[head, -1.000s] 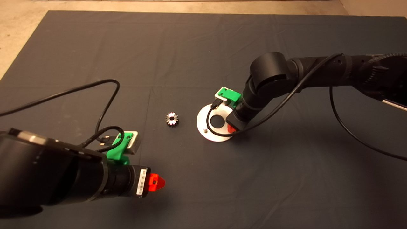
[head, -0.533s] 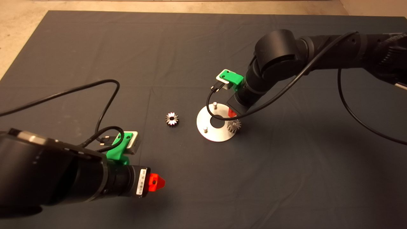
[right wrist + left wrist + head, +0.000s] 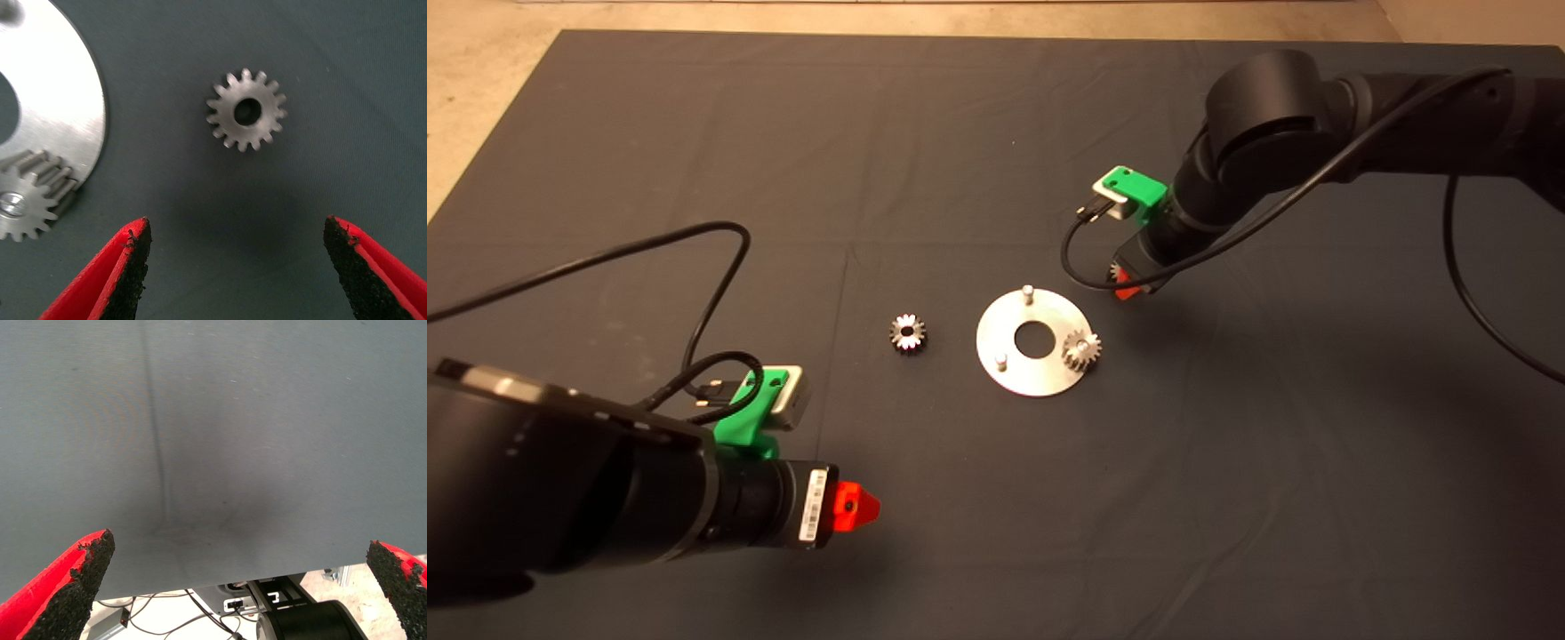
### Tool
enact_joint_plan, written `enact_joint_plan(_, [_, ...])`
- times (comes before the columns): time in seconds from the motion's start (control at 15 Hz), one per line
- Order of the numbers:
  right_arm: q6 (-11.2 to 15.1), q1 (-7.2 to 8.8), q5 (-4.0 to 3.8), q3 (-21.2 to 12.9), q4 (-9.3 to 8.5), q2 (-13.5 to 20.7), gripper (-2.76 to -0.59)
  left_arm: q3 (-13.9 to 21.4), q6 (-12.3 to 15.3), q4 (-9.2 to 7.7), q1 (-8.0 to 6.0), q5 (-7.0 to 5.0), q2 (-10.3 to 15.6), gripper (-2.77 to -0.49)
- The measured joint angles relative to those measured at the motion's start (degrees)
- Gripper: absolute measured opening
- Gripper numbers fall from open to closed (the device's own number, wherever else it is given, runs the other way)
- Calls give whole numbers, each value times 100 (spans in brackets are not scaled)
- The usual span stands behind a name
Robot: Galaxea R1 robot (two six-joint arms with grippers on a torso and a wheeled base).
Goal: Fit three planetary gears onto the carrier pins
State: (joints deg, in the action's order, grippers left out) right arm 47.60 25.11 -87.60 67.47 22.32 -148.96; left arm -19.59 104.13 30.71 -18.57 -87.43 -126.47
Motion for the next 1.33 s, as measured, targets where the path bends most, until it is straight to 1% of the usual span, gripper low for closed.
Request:
enact_joint_plan(0.13, [33,-30,-13,49,-33,120,-143,0,-5,-1,0,0,90,-51])
enact_joint_plan(0.2, [51,-39,-16,83,-35,136,-132,0,-6,0,0,2,108,-51])
enact_joint_plan(0.33, [108,-61,-11,149,-50,131,-130,0,-6,0,0,2,109,-51])
enact_joint_plan(0.47, [137,-116,12,305,-67,116,-130,0,-5,0,0,0,125,-51])
enact_joint_plan(0.53, [149,-161,78,367,-68,117,-130,0,-5,-1,0,2,125,-51])
enact_joint_plan(0.67, [156,-277,350,502,-84,103,-130,0,-5,-1,0,0,125,-51])
enact_joint_plan(0.8, [156,-360,531,725,-91,66,-130,0,-5,-1,0,0,125,-51])
enact_joint_plan(0.87, [156,-369,589,750,-94,52,-130,0,-5,-1,0,-1,125,-51])
enact_joint_plan(0.93, [156,-369,698,747,-111,42,-130,0,-5,0,0,0,123,-51])
enact_joint_plan(1.0, [158,-369,848,750,-146,42,-130,0,-5,-1,0,2,123,-51])
enact_joint_plan(1.07, [156,-369,977,761,-204,37,-130,0,-5,-1,0,2,123,-51])
enact_joint_plan(1.13, [156,-367,1056,813,-245,7,-130,0,-5,-1,0,0,123,-51])
enact_joint_plan(1.27, [156,-369,1092,923,-247,-84,-130,0,-4,-1,0,1,123,-51])
enact_joint_plan(1.33, [156,-369,1108,926,-249,-102,-130,0,-3,-1,0,0,125,-51])
